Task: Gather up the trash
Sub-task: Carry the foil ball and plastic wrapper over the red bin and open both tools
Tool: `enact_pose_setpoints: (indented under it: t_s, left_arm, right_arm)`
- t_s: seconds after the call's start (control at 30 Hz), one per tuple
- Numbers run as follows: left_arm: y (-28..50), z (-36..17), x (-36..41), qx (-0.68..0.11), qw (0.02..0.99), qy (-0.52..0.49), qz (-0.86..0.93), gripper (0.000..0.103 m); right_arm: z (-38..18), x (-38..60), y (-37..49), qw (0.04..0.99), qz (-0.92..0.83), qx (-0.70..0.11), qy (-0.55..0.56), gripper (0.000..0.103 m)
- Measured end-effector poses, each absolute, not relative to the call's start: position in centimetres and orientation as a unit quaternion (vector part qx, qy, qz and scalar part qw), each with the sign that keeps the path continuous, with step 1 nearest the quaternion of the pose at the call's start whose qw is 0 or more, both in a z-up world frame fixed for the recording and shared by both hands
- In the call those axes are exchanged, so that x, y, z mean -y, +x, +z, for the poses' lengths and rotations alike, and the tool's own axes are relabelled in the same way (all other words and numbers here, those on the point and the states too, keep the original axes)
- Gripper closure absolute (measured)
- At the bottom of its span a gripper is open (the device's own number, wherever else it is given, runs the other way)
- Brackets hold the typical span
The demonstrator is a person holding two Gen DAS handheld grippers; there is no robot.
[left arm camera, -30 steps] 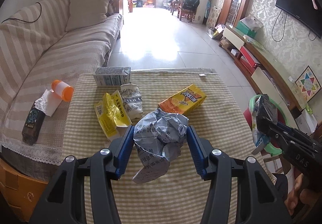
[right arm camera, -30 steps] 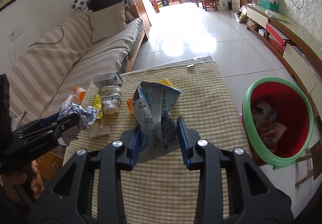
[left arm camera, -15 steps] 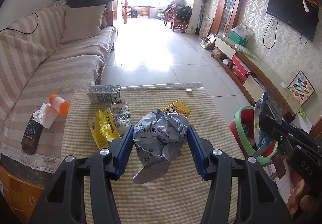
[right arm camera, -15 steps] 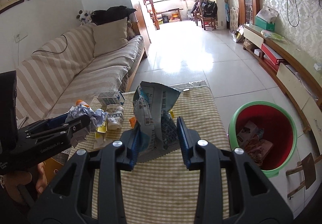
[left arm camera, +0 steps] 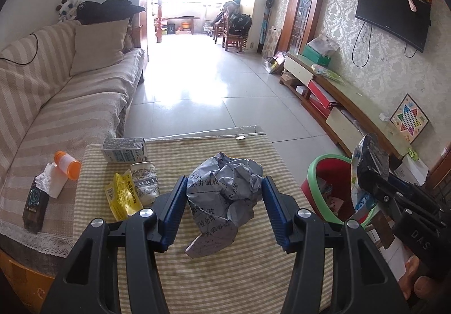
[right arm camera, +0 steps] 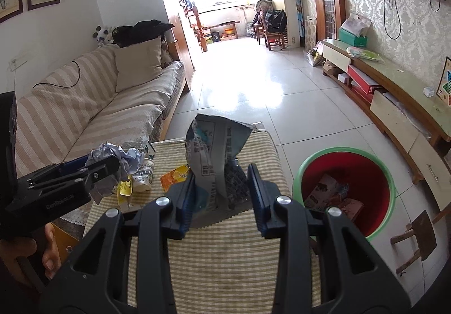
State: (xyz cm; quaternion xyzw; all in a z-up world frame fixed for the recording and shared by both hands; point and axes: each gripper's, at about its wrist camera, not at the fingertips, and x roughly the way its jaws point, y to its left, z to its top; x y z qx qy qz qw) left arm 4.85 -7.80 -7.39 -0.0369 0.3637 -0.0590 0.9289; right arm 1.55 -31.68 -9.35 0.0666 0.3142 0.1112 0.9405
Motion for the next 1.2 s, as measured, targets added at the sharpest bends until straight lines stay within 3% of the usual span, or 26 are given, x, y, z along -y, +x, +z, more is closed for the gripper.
enact_pose_setpoints:
  t_s: [1.2]
  left_arm:
    - [9.0,-9.3,21.4,-0.379,0.908,0.005,-0.179,0.051]
  right_arm:
    - [-12.4,44.1,1.7,0.938,-0.019,-0.323,0.126,0.069]
